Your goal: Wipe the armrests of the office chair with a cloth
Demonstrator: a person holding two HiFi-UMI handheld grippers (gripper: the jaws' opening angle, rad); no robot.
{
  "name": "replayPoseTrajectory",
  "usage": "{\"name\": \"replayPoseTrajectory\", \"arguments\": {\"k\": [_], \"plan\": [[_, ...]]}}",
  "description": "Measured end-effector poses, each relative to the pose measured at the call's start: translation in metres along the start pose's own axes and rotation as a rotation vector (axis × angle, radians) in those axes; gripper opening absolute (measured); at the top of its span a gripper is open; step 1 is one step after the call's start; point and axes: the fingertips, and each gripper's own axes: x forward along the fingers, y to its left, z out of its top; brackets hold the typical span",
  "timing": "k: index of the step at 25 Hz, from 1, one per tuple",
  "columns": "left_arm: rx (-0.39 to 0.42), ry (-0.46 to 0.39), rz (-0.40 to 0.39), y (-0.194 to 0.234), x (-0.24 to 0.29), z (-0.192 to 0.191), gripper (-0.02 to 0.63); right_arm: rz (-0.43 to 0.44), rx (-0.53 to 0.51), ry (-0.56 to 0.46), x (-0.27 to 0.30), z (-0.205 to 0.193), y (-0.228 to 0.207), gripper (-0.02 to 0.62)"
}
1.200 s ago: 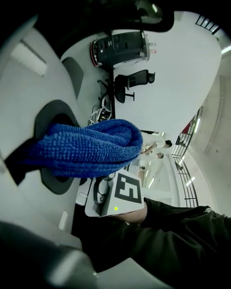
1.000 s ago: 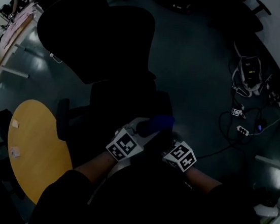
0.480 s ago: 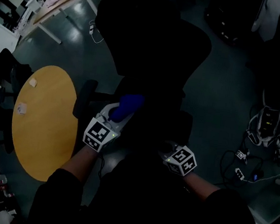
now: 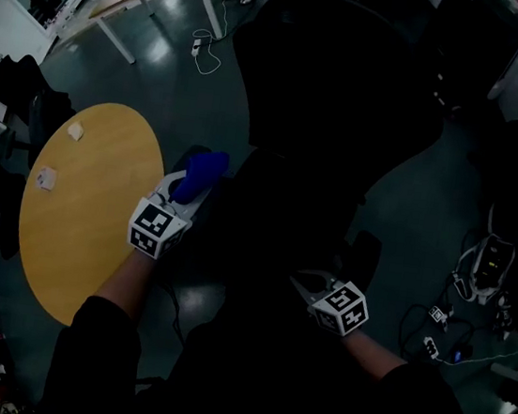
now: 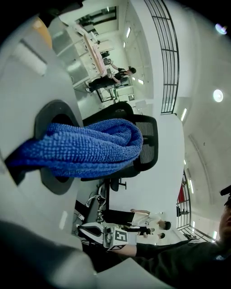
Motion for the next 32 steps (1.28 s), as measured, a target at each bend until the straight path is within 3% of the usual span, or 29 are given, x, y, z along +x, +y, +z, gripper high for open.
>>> {"name": "replayPoseTrajectory", "arguments": {"k": [9, 15, 23, 32], "plan": [[0.003, 0.033, 0.021, 0.116, -0.006, -0.042, 0.109, -0.086, 0.040, 0.024, 0.049, 0.023, 0.012, 0.005], [0.028, 0.062, -0.037, 0.167, 0.023, -0.067, 0.109, -0.171, 0.070, 0.033, 0.072, 0.040, 0.013, 0.005], [0.037, 0.105, -0.144, 0.183, 0.071, -0.104, 0.109, -0.236, 0.082, 0.059, 0.100, 0.053, 0.027, 0.005], [0.081, 0.136, -0.277, 0.175, 0.104, -0.138, 0.109, -0.215, 0.070, 0.081, 0.158, 0.080, 0.046, 0.005]]}}
